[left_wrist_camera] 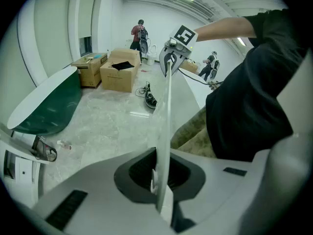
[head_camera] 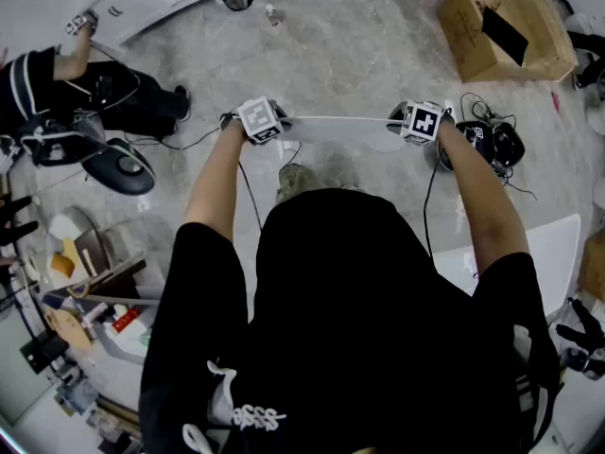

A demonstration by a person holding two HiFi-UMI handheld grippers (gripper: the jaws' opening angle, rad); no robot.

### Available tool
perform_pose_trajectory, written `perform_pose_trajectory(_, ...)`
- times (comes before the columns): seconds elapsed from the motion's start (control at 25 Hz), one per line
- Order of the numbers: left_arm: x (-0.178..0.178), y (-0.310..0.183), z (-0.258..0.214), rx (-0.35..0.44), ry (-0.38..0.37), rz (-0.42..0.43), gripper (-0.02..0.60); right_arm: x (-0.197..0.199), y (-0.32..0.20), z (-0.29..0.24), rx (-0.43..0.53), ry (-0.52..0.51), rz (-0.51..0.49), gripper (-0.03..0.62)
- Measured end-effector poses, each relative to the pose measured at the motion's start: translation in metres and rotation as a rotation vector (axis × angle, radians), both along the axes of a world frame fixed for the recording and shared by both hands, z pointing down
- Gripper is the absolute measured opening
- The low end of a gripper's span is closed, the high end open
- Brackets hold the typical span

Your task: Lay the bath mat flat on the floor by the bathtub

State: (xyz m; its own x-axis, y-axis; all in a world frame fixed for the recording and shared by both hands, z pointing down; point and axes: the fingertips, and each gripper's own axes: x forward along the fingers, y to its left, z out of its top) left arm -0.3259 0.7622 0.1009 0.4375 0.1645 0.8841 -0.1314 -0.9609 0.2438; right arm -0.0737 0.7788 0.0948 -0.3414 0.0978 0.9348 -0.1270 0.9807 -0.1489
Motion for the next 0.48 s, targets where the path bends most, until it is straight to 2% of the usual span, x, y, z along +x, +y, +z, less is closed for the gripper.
perform_pose_trajectory(0.48,-0.016,-0.006,0.001,0.027,-0.016,-0.055,0.028,-0.013,-0.015,0.008,0.054,0.023,0.015,0.028)
